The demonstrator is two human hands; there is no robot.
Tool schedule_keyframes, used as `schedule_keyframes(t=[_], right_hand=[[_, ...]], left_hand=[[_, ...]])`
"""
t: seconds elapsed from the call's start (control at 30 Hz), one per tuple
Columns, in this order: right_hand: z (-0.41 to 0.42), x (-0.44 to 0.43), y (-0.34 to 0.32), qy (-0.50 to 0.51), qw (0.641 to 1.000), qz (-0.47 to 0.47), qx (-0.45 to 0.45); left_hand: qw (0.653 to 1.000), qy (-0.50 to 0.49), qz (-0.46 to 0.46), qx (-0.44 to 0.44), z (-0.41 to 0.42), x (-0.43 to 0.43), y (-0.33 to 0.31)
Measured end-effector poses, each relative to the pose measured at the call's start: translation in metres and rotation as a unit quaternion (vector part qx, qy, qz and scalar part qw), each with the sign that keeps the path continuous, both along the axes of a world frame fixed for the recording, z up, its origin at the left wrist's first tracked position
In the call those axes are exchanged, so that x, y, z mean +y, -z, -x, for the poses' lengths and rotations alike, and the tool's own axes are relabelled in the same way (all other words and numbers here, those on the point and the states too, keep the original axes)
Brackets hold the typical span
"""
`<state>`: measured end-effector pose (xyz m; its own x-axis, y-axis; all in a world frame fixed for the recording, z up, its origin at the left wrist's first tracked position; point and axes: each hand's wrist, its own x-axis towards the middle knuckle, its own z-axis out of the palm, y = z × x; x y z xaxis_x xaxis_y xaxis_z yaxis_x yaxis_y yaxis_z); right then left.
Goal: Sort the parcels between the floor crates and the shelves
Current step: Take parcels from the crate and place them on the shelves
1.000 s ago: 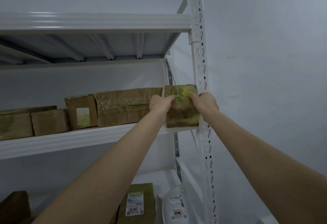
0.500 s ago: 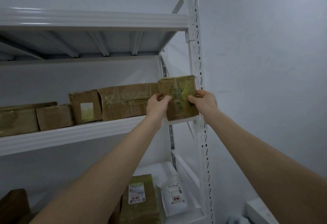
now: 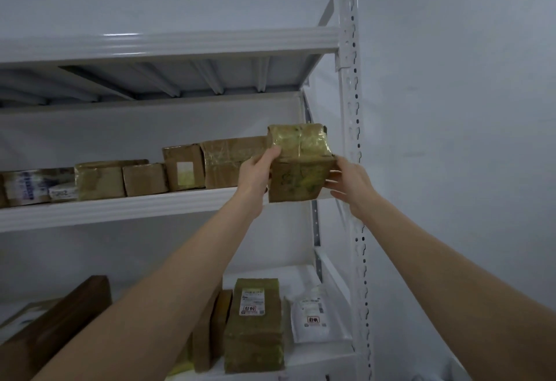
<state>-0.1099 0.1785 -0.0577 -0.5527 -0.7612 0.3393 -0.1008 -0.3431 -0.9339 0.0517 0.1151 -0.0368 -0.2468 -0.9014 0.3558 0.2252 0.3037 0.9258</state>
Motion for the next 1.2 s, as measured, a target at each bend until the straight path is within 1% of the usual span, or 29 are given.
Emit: schedule_keyframes(t=[0.17, 0.23, 0.37, 0.53, 0.67, 0.73, 0.83, 1.0, 1.07, 1.2], right_hand=[[-0.004, 0.004, 0.009, -0.062, 0.996, -0.035, -0.056], [-0.005, 0.005, 0.012, -0.085, 0.992, -0.046, -0.08], [-0.006, 0.008, 0.018, -0.123, 0.983, -0.064, -0.12], [-0.005, 0.006, 0.029, -0.179, 0.974, -0.08, -0.116], [-0.008, 0.0, 0.04, -0.179, 0.978, -0.057, -0.088], [-0.01, -0.002, 0.045, -0.18, 0.979, -0.046, -0.085], [-0.011, -0.003, 0.051, -0.189, 0.976, -0.034, -0.1], [-0.006, -0.003, 0.064, -0.194, 0.973, -0.042, -0.12], [-0.005, -0.002, 0.069, -0.191, 0.969, -0.044, -0.147], [-0.005, -0.003, 0.078, -0.174, 0.961, -0.024, -0.212]], left_hand=[[0.999, -0.002, 0.041, -0.014, -0.017, 0.005, 0.012], [0.998, -0.01, 0.051, -0.041, -0.023, 0.005, 0.017], [0.992, 0.004, 0.073, -0.104, -0.034, 0.009, 0.025], [0.996, 0.024, 0.007, -0.08, -0.038, 0.014, 0.032], [0.995, -0.018, -0.01, -0.093, -0.034, 0.009, 0.041], [0.996, -0.023, -0.012, -0.089, -0.033, 0.008, 0.046], [0.994, -0.011, -0.025, -0.109, -0.031, 0.009, 0.05], [0.987, 0.038, -0.083, -0.135, -0.03, 0.009, 0.061], [0.985, 0.046, -0.115, -0.121, -0.03, 0.009, 0.067], [0.977, 0.053, -0.198, -0.057, -0.024, 0.015, 0.083]])
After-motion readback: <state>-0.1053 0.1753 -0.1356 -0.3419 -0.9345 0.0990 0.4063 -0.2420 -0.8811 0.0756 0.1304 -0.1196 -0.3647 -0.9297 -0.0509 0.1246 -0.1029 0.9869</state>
